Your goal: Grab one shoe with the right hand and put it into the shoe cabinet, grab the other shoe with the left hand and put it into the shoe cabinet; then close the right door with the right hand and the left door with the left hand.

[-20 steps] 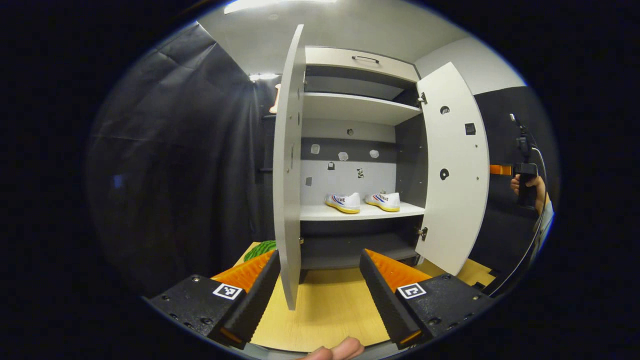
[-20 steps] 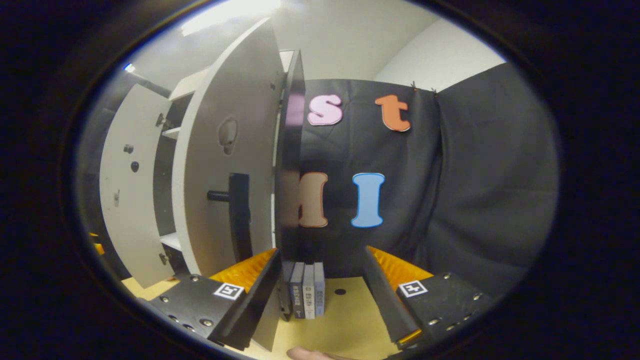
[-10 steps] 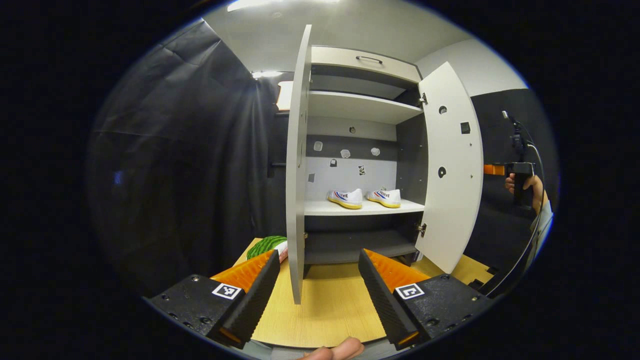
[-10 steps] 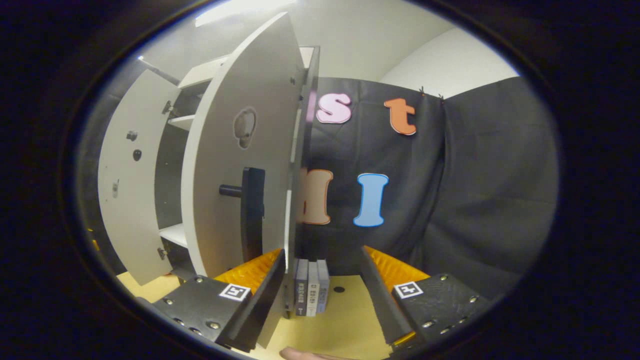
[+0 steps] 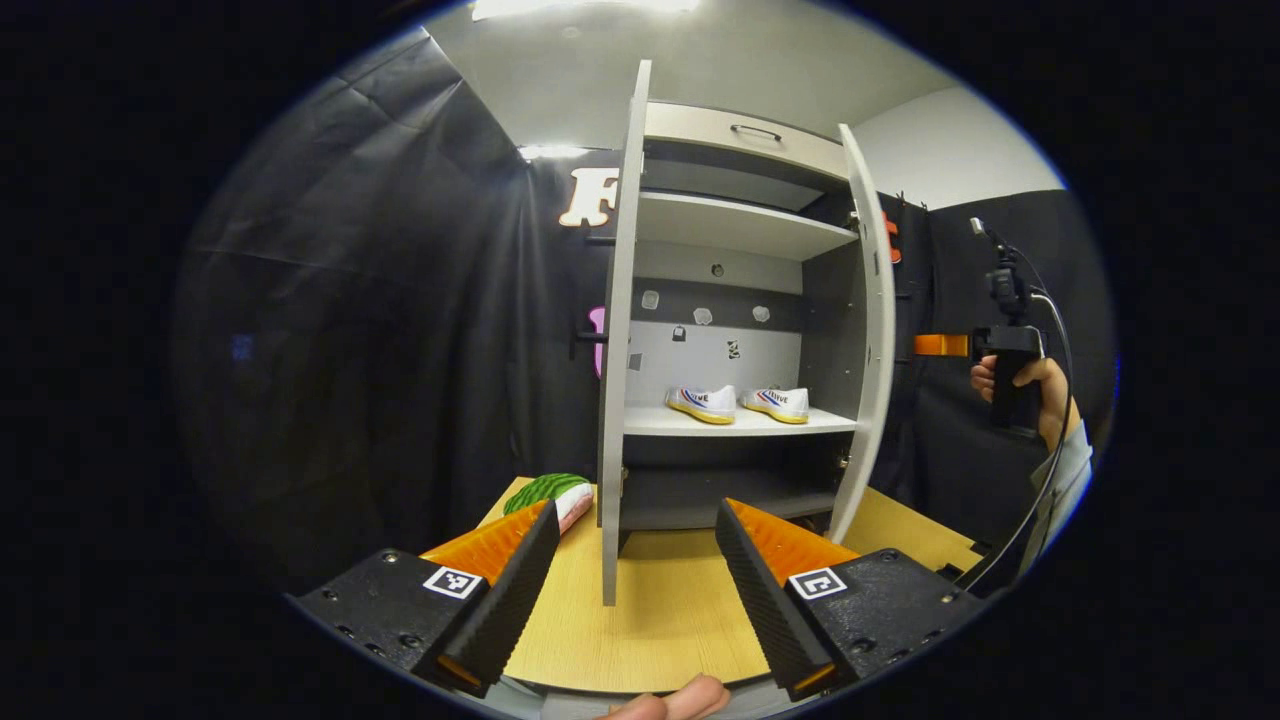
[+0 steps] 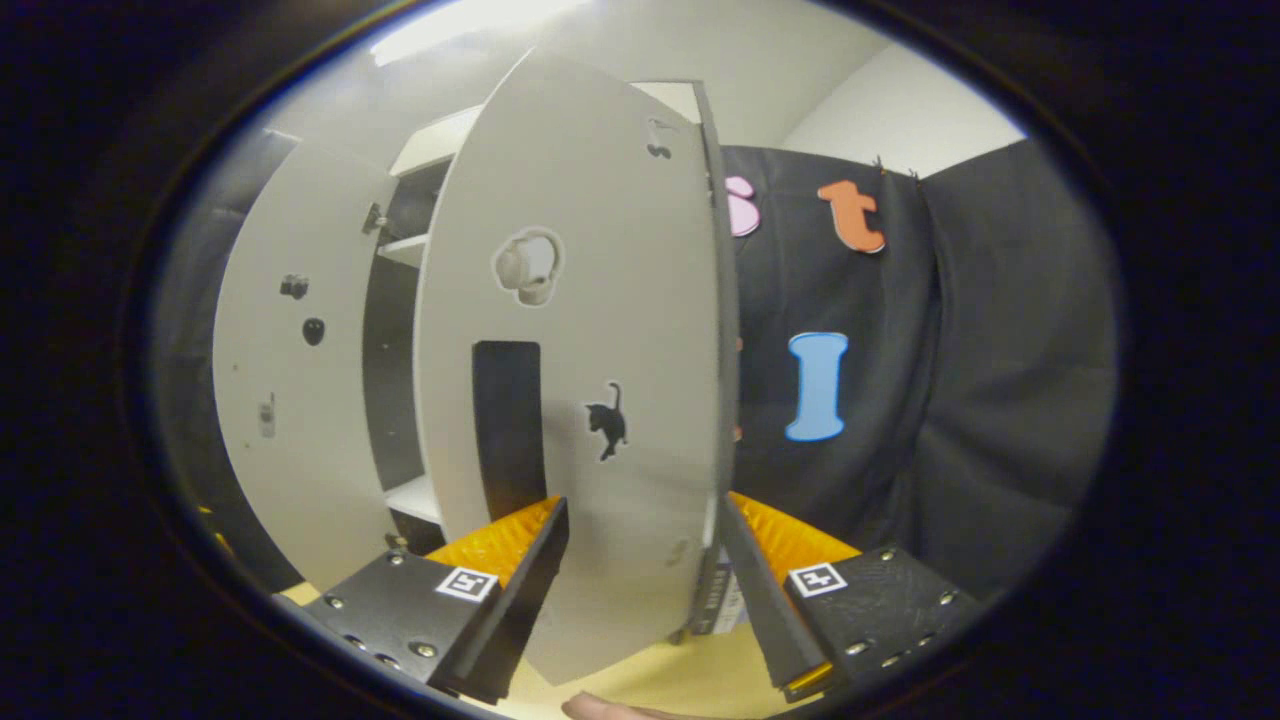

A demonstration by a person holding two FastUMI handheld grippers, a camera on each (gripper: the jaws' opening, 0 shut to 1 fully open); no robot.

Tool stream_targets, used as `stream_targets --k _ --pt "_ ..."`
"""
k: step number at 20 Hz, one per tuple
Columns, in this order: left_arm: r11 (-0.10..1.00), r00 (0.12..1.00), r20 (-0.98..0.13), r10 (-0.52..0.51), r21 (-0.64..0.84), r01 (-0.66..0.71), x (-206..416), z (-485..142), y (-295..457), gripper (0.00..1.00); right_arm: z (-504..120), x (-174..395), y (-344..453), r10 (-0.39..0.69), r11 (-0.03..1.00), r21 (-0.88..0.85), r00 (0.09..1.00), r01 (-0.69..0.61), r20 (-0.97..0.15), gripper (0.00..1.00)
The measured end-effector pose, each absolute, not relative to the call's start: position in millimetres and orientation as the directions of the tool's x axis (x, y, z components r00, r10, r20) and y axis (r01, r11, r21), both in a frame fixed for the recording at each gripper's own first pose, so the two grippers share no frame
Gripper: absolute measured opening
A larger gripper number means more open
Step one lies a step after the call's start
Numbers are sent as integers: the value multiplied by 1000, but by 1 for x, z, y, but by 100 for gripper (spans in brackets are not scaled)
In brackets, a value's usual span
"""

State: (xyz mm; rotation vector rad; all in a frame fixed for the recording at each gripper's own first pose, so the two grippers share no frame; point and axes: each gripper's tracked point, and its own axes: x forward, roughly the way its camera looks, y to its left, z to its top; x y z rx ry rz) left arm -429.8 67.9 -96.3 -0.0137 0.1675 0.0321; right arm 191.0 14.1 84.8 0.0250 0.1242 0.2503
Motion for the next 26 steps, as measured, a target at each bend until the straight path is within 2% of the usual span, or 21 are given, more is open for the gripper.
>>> stream_targets --k 2,3,6,8,9,10,14,17,19,20,21,23,24,26 --pt "1000 984 -176 24 -1 -25 -438 -93 64 96 85 185 30 275 960 88 955 -267 -107 98" --pt "999 984 -177 33 8 -32 -439 -91 67 96 86 180 34 284 957 92 954 -275 -93 95" --pt "999 984 -172 45 29 -41 -444 -86 68 95 84 162 42 326 944 62 944 -323 -54 95" --pt "999 984 -176 38 22 -35 -447 -86 66 96 78 152 35 318 948 19 947 -318 -37 95" --pt "999 983 -180 37 20 -34 -447 -86 66 96 75 147 31 311 950 6 950 -311 -38 99" --pt "999 982 -183 41 16 -38 -446 -88 68 95 71 142 29 308 951 -4 950 -309 -40 95" --pt "998 981 -184 58 8 -57 -440 -87 73 96 60 115 27 320 947 -32 947 -321 -31 97" --pt "998 981 -180 69 25 -66 -435 -81 86 95 35 97 18 283 959 -7 957 -284 -70 95" --pt "995 982 -165 87 57 -78 -431 -72 98 96 19 80 20 296 955 10 951 -296 -86 97" --pt "994 983 -157 97 68 -87 -427 -66 107 99 13 71 22 308 951 19 947 -308 -86 97" --pt "992 982 -154 112 70 -102 -424 -62 116 92 7 66 17 307 952 42 948 -304 -87 97" --pt "990 977 -161 137 59 -129 -419 -53 135 92 -5 58 6 274 960 81 957 -267 -97 97" --pt "988 977 -148 152 49 -146 -414 -43 145 92 -8 56 1 254 965 92 962 -246 -96 94" --pt "984 980 -94 176 43 -172 -398 -19 162 96 -8 51 -4 244 967 97 967 -236 -78 96"
